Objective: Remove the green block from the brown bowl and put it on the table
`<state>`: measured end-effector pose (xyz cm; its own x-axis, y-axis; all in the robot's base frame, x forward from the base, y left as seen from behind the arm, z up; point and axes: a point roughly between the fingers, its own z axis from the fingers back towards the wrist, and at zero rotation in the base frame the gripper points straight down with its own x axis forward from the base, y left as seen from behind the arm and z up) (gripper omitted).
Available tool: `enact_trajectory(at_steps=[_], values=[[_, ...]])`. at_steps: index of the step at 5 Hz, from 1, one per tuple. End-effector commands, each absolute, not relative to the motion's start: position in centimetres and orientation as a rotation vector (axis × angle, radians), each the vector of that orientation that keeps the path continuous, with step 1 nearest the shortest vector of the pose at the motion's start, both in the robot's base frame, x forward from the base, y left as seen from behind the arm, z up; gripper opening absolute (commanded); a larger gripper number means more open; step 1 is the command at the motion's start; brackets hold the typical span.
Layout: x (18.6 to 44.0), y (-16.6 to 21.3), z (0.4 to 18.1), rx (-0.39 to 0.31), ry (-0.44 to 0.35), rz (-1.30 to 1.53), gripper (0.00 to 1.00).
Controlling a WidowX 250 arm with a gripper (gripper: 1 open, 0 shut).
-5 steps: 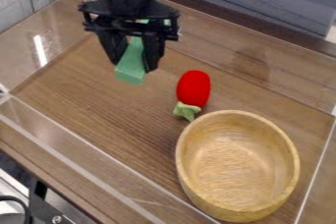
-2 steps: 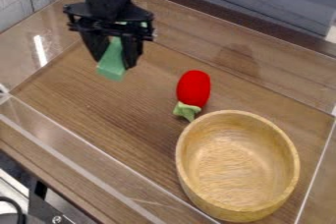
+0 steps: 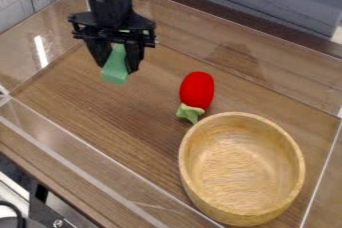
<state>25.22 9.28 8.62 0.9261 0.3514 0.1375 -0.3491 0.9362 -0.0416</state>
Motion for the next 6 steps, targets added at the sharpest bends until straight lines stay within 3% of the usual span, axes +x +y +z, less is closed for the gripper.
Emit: enact_trajectory(at_steps=[1,4,5,6], values=[[25.8,10.8,8.1,0.004,-0.192,0.331,0.0],[23.9,13.4,6.1,0.002,-0.157,0.294,0.0],[23.8,14.0,5.8,-0.008,-0.144,0.254,1.0],[23.7,14.4,5.8,-0.013,-0.143,0.326,1.0]])
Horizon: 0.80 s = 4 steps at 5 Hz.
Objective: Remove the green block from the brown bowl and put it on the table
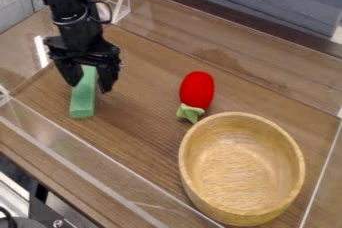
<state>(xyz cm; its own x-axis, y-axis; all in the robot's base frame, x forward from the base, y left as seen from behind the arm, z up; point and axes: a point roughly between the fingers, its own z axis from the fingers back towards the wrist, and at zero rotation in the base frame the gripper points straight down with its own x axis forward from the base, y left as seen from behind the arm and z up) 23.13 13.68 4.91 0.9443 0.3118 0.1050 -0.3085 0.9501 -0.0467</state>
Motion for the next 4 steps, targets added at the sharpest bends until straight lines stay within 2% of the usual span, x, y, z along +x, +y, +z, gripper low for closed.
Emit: enact_trajectory(at_steps=[1,3,4], values=[[23.6,14.7,5.6,-0.015,-0.143,0.393,1.0],[24.9,14.8,4.1,-0.028,-0.141,0.404,1.0],[25.0,14.4,4.6,-0.032,-0.139,0.423,1.0]])
